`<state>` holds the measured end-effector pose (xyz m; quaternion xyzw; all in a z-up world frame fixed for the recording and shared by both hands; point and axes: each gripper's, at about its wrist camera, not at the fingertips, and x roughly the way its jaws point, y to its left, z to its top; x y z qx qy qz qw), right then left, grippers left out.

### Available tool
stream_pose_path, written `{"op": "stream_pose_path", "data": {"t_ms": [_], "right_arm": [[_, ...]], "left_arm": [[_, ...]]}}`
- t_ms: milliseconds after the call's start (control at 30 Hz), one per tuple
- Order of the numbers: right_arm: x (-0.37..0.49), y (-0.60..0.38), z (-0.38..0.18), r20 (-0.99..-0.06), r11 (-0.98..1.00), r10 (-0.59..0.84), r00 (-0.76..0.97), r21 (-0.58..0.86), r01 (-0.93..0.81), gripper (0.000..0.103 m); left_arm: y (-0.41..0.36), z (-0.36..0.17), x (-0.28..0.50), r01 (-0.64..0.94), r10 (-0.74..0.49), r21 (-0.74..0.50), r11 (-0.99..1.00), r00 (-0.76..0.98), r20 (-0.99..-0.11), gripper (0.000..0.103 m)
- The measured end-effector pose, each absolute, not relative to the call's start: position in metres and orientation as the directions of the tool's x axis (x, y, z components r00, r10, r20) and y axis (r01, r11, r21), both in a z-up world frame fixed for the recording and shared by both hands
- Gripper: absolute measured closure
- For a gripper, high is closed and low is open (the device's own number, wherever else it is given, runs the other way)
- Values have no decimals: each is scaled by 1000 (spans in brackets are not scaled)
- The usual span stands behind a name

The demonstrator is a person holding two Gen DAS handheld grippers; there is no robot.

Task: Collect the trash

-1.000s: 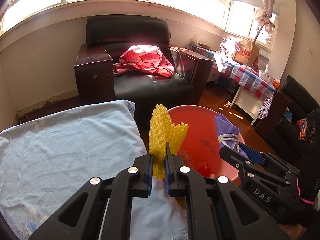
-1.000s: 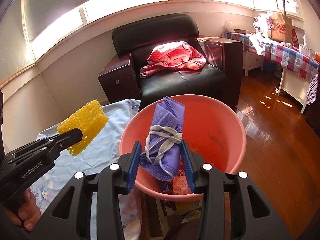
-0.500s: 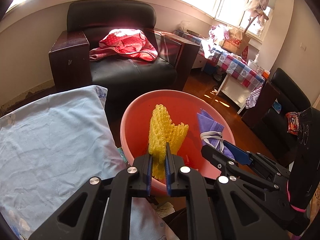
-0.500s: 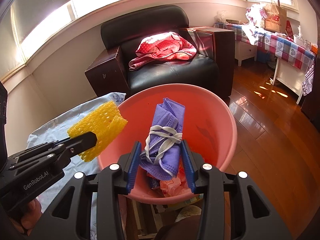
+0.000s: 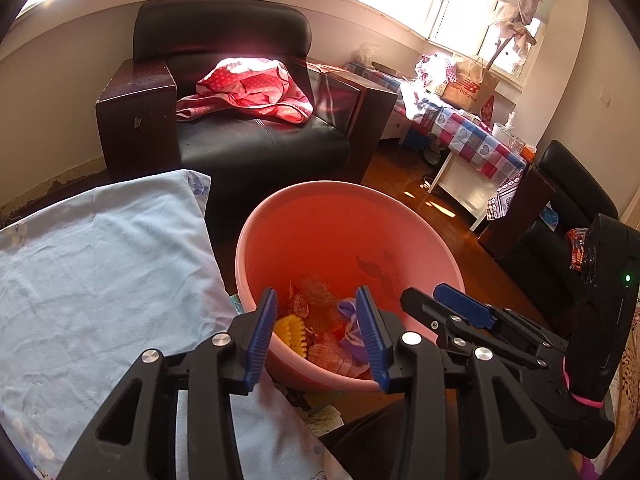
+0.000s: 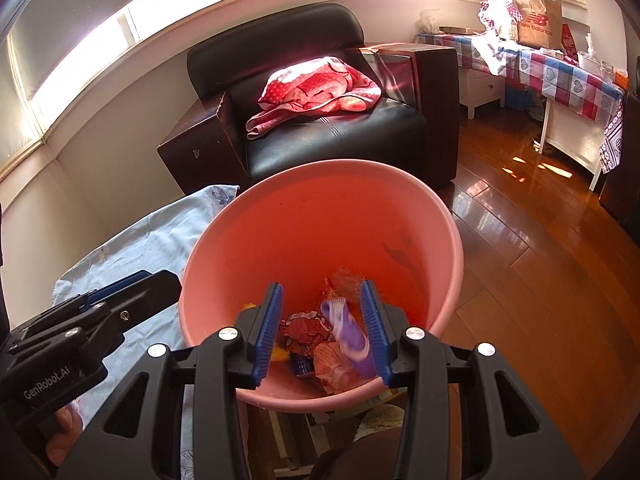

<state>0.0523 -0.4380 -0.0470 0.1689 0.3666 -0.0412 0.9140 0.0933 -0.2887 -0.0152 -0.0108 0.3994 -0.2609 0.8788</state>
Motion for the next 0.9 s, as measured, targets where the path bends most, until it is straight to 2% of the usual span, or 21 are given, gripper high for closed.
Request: {"op": "stream_pose_path", "data": {"t_ms": [400,467,500,533,900], "right_arm": [[44,-434,-38,-669,941,39,742,273,198,61],[41,-431,-35,-664,945,34,747,266,193,59],[40,-430,-33,-662,946,33,749,262,191,50],[39,-428,-31,-656,947,34,754,262,186,47],[26,-409,-13,-628,962,-4,778,211,175,47]], "left_arm": [[-281,-5,80,453,-478,-235,860,555,-681,52],[-279,-2,77,454,-477,-230,861,563,-675,50],[-278,-1,75,455,-477,-228,861,567,-672,48],[-277,0,74,455,-477,-226,861,571,-668,47],[-253,14,55,435,-452,-199,878,622,-639,39]]}}
